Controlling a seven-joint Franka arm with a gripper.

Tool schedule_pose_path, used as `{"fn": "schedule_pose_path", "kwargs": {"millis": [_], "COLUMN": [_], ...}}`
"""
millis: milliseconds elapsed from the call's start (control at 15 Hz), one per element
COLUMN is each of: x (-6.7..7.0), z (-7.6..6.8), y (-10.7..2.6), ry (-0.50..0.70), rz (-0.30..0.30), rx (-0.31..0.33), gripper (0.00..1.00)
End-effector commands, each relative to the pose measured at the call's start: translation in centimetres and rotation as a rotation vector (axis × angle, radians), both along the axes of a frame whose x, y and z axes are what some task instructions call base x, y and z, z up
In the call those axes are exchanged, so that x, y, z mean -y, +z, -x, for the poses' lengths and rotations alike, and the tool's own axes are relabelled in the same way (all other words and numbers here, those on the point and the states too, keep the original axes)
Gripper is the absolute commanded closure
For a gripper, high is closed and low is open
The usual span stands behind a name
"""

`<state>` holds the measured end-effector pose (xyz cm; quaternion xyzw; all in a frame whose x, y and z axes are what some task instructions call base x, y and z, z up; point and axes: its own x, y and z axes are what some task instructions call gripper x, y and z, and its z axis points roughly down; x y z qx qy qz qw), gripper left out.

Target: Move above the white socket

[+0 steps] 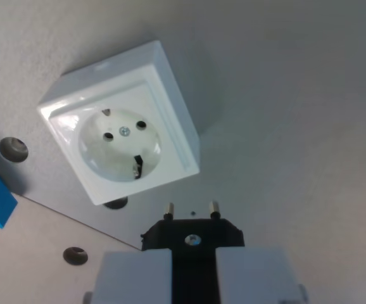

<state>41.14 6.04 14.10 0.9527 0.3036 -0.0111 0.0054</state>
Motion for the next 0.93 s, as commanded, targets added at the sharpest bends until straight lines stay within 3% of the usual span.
{"fn": "schedule_pose_path", "kwargs": {"millis": [67, 933], "x": [-0.5, -2.5], "z": [0.5, 1.5], "y": [-1.3, -3.5], "ry": [0.213, 0.231], "rz": [-0.005, 0.015], "rx": [0.103, 0.119], "gripper": [1.0, 1.0]}}
